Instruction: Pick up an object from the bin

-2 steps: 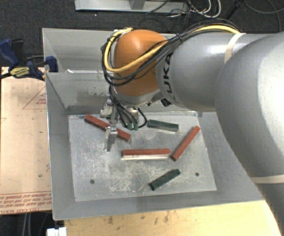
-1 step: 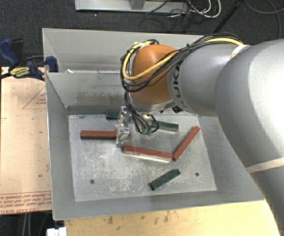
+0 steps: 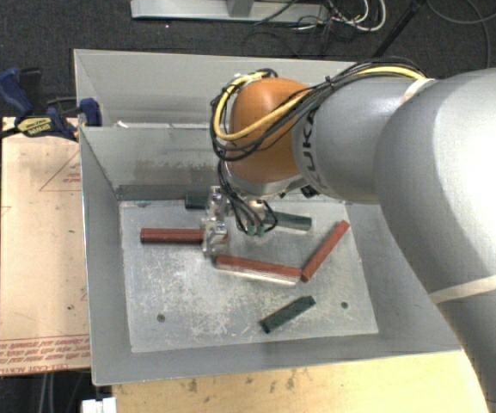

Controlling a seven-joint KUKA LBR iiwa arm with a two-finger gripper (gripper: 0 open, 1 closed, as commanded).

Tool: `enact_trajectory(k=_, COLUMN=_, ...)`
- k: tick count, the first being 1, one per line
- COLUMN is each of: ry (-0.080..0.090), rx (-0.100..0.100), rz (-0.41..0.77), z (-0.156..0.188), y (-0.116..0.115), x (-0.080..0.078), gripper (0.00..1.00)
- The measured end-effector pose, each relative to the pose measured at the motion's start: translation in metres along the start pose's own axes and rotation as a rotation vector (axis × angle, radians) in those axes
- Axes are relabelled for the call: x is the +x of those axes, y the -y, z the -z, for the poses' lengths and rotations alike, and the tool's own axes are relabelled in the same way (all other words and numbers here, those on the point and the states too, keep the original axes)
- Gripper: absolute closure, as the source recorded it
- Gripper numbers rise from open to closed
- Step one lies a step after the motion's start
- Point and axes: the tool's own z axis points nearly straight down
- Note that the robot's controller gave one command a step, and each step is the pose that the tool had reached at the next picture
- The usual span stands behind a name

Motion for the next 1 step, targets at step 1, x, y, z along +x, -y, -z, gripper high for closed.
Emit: enact_trajectory(k=1, ry=-0.023, rx=0.006, rz=-0.014, z=0.1935, y=0.0079, x=-0.0145, gripper=1.00)
